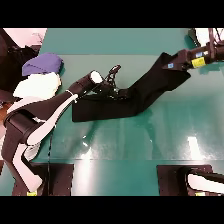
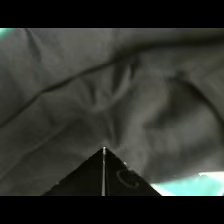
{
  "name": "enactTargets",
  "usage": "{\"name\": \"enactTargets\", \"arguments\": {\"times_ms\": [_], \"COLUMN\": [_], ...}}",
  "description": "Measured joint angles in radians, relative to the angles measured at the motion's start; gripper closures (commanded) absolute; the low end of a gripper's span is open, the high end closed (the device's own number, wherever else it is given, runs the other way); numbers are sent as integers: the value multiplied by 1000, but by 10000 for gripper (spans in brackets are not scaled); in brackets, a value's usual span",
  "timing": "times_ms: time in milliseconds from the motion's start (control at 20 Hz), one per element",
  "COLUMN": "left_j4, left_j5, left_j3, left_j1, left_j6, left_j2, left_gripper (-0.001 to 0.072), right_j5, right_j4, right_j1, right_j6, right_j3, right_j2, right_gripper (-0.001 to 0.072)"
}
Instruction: Fold the shirts.
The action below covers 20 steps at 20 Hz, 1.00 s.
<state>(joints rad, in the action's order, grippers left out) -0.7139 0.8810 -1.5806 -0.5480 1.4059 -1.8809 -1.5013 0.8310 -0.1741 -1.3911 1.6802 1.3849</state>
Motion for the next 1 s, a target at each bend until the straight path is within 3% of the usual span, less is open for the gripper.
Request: {"name": "enactTargets", "arguments": {"times_ms": [600,1000], "left_j4": [-213,-457], "left_j5": [35,165], "left_j3": [-7,-7], "left_j1": [20,335], "left_j6": [9,48], "left_j2": [53,386], "left_gripper": [682,681], "right_j5": [-13,122], "right_j4": [2,0], "right_j1": [-224,-406], "right_j6": [-39,8], "right_j3": [142,145], "right_j2": [131,220], "right_gripper": [694,692]}}
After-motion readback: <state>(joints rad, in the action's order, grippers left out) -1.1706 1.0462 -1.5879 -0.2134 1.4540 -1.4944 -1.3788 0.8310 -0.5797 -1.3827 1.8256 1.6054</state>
